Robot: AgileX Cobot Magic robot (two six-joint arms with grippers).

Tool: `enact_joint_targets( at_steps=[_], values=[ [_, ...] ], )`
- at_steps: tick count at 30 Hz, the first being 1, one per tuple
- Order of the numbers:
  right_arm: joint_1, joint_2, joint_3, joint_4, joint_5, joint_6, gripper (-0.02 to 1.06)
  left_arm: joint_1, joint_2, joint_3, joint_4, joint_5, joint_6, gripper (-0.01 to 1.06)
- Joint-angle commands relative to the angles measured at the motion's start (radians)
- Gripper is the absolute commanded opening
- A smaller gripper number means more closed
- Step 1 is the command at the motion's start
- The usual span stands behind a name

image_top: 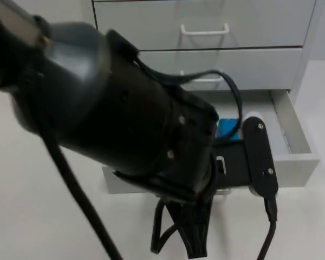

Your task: Open the drawer with the left hand, place the block into the drawer with the right hand, then close the drawer with the left hand.

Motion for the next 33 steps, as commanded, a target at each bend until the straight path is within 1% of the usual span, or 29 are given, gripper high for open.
enact_joint_targets(
  at_steps=[1, 4, 13, 15, 16, 17, 19, 21, 22, 23, 26, 27, 28, 31, 32, 33],
  values=[
    [-0.004, -0.007, 0.002, -0.004, -0.011, -0.012, 0.8, -0.006, 0.018, -0.019, 0.045, -0.001, -0.039, 0.0],
    [-0.004, -0.007, 0.002, -0.004, -0.011, -0.012, 0.8, -0.006, 0.043, -0.037, 0.101, 0.007, -0.079, 0.0],
    [-0.004, -0.007, 0.002, -0.004, -0.013, -0.012, 0.8, -0.004, 0.128, -0.095, 0.154, 0.014, -0.081, 0.0],
    [-0.004, -0.007, 0.002, -0.006, -0.014, -0.012, 0.8, -0.003, 0.144, -0.109, 0.186, 0.025, -0.103, 0.0],
    [-0.004, -0.007, 0.002, -0.006, -0.016, -0.012, 0.8, -0.003, 0.152, -0.115, 0.217, 0.034, -0.134, 0.0],
    [-0.004, -0.007, 0.002, -0.006, -0.016, -0.012, 0.8, -0.003, 0.152, -0.115, 0.217, 0.034, -0.134, 0.0],
    [-0.004, -0.007, 0.002, -0.006, -0.016, -0.012, 0.8, -0.003, 0.172, -0.116, 0.322, 0.035, -0.214, 0.0],
    [-0.004, -0.007, 0.002, -0.01, -0.015, -0.012, 0.8, -0.003, 0.185, -0.116, 0.386, 0.042, -0.261, 0.0],
    [-0.004, -0.007, 0.002, -0.01, -0.015, -0.012, 0.8, -0.003, 0.185, -0.116, 0.386, 0.042, -0.261, 0.0],
    [-0.004, -0.007, 0.002, -0.01, -0.015, -0.012, 0.8, -0.003, 0.192, -0.116, 0.418, 0.047, -0.281, 0.0],
    [-0.004, -0.007, 0.002, -0.016, -0.022, -0.012, 0.8, -0.003, 0.205, -0.116, 0.553, 0.11, -0.403, 0.0],
    [-0.004, -0.007, 0.002, -0.016, -0.024, -0.012, 0.8, 0.006, 0.205, -0.116, 0.593, 0.116, -0.438, 0.0],
    [-0.004, -0.007, 0.002, -0.016, -0.024, -0.012, 0.8, 0.006, 0.205, -0.116, 0.593, 0.116, -0.438, 0.0],
    [-0.004, -0.007, 0.002, -0.016, -0.028, -0.012, 0.8, 0.038, 0.205, -0.116, 0.671, 0.112, -0.506, 0.0],
    [-0.004, -0.007, 0.002, -0.016, -0.03, -0.012, 0.8, 0.056, 0.205, -0.116, 0.671, 0.112, -0.525, 0.0],
    [-0.004, -0.007, 0.002, -0.016, -0.03, -0.012, 0.8, 0.056, 0.205, -0.116, 0.671, 0.112, -0.525, 0.0]
  ],
)
